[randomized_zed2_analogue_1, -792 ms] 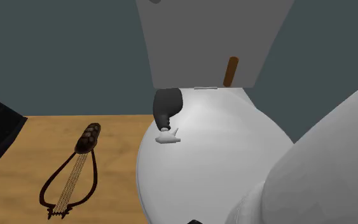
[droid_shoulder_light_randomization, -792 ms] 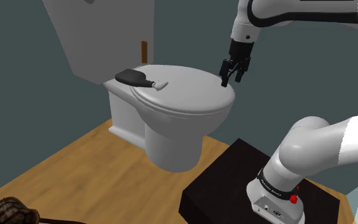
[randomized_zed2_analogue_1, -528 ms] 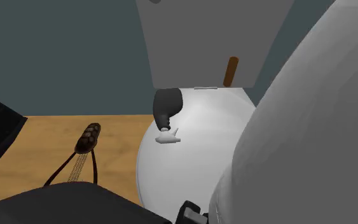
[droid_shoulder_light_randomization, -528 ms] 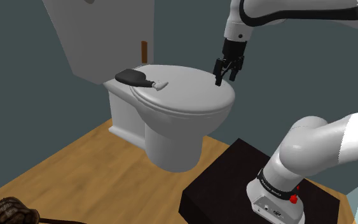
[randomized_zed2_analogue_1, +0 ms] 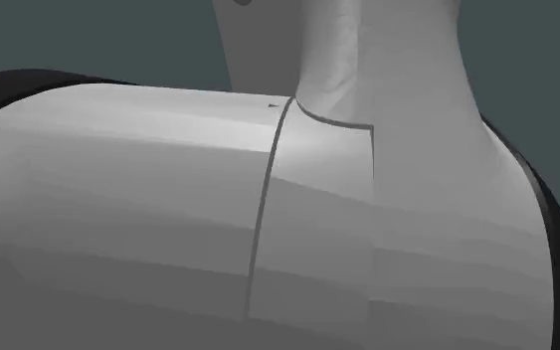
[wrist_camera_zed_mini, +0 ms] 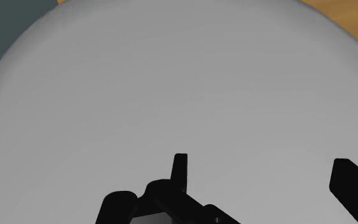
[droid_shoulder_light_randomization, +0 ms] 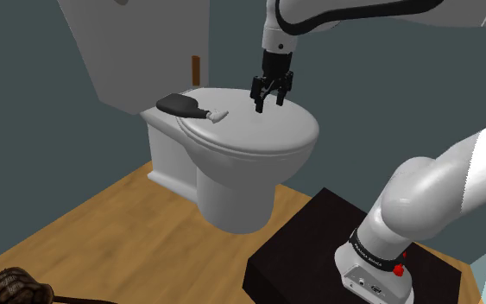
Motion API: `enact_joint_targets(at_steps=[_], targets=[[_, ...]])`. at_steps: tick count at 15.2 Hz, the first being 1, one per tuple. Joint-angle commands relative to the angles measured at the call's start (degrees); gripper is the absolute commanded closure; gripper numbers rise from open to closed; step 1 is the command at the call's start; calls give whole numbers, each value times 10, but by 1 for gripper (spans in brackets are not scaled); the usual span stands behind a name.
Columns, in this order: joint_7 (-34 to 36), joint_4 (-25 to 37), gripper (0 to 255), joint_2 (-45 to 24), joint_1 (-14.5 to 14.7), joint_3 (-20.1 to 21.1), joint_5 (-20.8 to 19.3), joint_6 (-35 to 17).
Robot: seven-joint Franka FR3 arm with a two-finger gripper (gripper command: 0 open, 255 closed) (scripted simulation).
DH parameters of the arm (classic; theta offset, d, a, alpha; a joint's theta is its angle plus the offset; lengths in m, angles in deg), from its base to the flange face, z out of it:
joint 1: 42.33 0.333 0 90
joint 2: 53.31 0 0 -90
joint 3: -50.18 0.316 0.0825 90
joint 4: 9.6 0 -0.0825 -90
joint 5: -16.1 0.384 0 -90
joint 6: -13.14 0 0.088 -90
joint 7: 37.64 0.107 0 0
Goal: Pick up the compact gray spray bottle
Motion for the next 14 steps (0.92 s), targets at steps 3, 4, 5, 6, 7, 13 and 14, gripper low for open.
enact_joint_targets(at_steps=[3, 4, 5, 6, 7, 13, 14], targets=[[23, 66, 0, -78, 10, 24, -3, -15], [29, 85, 0, -99, 13, 29, -5, -17], [35, 104, 0, -119, 15, 35, -8, -19], [41, 124, 0, -139, 18, 40, -11, -19], [47, 145, 0, -160, 21, 45, -14, -19], [82, 289, 0, -289, 42, 72, -44, -5], [88, 317, 0, -312, 47, 75, -50, 1]])
